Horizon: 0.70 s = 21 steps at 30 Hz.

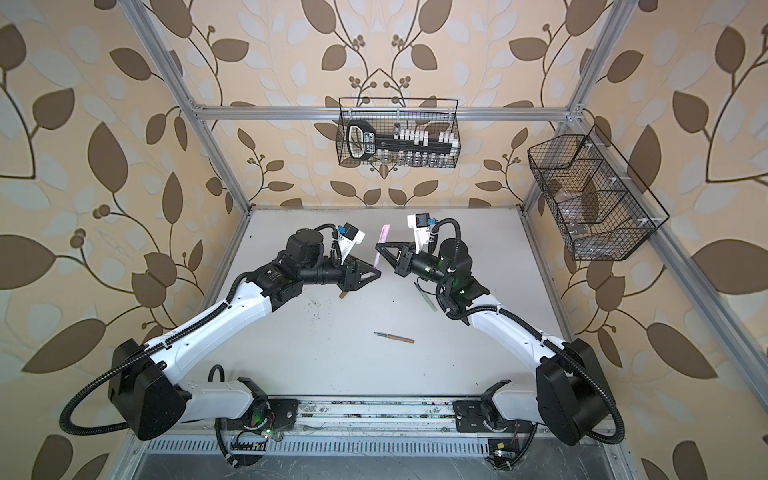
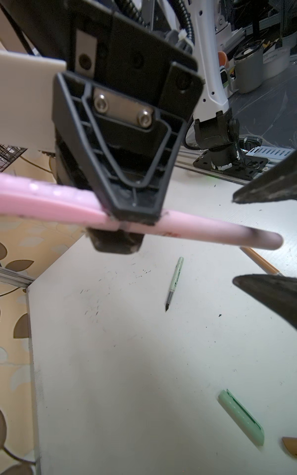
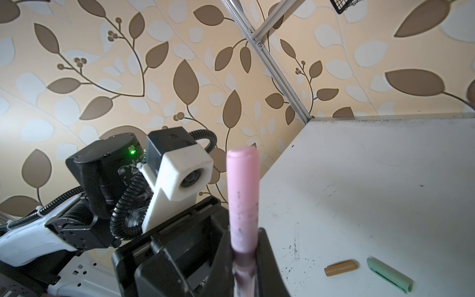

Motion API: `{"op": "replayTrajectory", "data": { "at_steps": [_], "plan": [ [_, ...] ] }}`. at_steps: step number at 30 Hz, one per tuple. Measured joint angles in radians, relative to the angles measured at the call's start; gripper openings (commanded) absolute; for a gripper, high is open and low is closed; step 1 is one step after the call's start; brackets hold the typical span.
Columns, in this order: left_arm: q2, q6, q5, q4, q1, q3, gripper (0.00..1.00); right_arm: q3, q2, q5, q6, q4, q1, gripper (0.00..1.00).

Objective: Insert the pens into the pen caps

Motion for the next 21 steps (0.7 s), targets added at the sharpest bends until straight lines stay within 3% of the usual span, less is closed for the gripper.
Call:
{"op": "replayTrajectory", "data": {
  "at_steps": [9,18,21],
  "plan": [
    [0.001,-0.013,0.002,0.007,0.004,0.003,0.58,0.0,0.0,0.006,-0.005,0.004,0.004,0.0],
    [0.015,-0.018,0.008,0.021,0.004,0.017,0.31,0.0,0.002,0.01,-0.001,0.024,0.013,0.0],
    [0.015,-0.018,0.008,0.019,0.004,0.018,0.29,0.0,0.002,0.013,0.001,0.029,0.013,0.0]
  ]
}}
